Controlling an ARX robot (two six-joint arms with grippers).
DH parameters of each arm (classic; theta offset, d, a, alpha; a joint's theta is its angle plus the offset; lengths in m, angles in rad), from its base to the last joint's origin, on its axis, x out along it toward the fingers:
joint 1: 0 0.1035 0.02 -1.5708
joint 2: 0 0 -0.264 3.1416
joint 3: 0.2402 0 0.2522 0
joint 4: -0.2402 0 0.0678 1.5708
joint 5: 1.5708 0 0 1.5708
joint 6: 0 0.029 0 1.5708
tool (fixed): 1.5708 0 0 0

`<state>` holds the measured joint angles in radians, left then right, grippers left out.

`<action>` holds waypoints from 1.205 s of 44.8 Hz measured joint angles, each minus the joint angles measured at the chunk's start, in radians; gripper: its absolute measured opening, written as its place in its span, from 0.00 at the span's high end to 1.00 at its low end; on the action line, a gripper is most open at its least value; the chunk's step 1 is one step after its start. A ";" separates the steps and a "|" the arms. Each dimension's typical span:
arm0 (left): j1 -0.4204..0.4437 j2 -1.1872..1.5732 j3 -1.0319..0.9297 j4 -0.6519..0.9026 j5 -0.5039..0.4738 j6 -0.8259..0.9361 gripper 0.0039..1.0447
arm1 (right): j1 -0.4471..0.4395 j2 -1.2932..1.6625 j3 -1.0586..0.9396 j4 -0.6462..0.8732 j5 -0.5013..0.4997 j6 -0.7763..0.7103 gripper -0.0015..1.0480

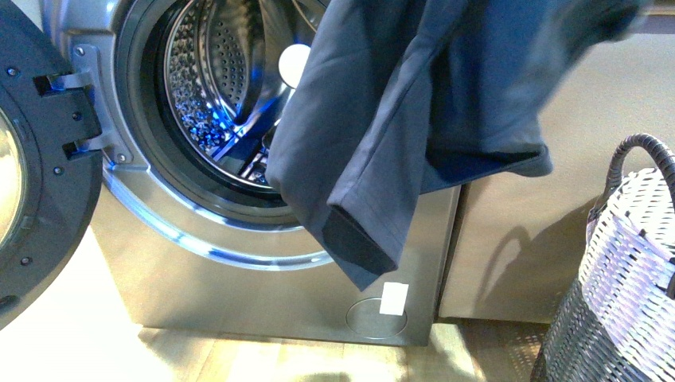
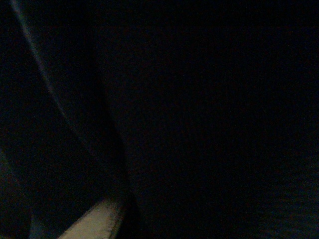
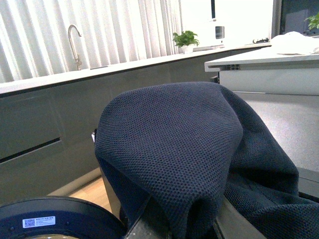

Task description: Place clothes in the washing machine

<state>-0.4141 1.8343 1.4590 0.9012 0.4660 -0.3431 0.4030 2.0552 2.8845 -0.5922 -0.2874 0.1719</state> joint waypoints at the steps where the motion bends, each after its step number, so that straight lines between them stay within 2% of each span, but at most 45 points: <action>1: 0.002 0.000 0.000 0.002 -0.006 -0.004 0.64 | 0.000 0.000 0.000 0.000 0.000 0.000 0.93; 10: 0.029 0.000 -0.001 -0.020 -0.092 0.001 0.89 | 0.000 0.000 0.000 0.000 0.000 0.000 0.93; 13: 0.043 0.000 -0.006 -0.023 -0.112 0.008 0.93 | 0.000 0.000 0.000 0.000 0.000 0.000 0.93; 18: 0.069 -0.009 -0.025 -0.028 -0.129 0.013 0.93 | -0.001 0.000 0.000 0.000 0.000 0.000 0.93; 21: 0.088 -0.019 -0.044 -0.028 -0.130 0.018 0.93 | -0.001 0.000 0.000 0.000 0.000 -0.001 0.88; 23: 0.103 -0.028 -0.063 -0.026 -0.125 0.021 0.93 | -0.001 0.000 0.000 0.000 -0.001 0.000 0.80; 24: 0.111 -0.032 -0.073 -0.024 -0.124 0.021 0.93 | -0.001 0.000 0.000 0.000 -0.001 0.000 0.80; 27: 0.133 -0.045 -0.104 -0.024 -0.119 0.022 0.93 | 0.000 0.000 0.000 0.000 -0.002 0.000 0.64; 30: 0.149 -0.058 -0.129 -0.024 -0.106 0.032 0.93 | 0.000 0.000 0.001 0.000 -0.003 0.000 0.59; 36: 0.181 -0.081 -0.181 -0.056 -0.086 0.079 0.93 | 0.000 0.000 0.001 0.000 -0.003 0.000 0.38; 38: 0.193 -0.087 -0.196 -0.074 -0.080 0.094 0.93 | 0.000 0.000 0.001 0.000 -0.003 0.000 0.34; 39: 0.198 -0.088 -0.203 -0.082 -0.080 0.108 0.93 | 0.000 0.000 0.003 0.000 -0.003 0.000 0.27; 43: 0.216 -0.090 -0.222 -0.120 -0.087 0.154 0.93 | 0.000 0.000 0.006 0.000 -0.003 0.000 0.20; 48: 0.238 -0.090 -0.248 -0.156 -0.109 0.206 0.93 | 0.000 0.000 0.006 0.000 -0.003 0.000 0.03; 51: 0.253 -0.090 -0.266 -0.164 -0.118 0.227 0.93 | 0.000 0.000 0.007 0.000 -0.003 0.004 0.04; 54: 0.262 -0.090 -0.282 -0.169 -0.125 0.250 0.93 | 0.000 0.000 0.006 0.000 -0.003 0.005 0.12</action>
<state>-0.1520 1.7447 1.1770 0.7319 0.3412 -0.0933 0.4026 2.0552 2.8910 -0.5919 -0.2901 0.1764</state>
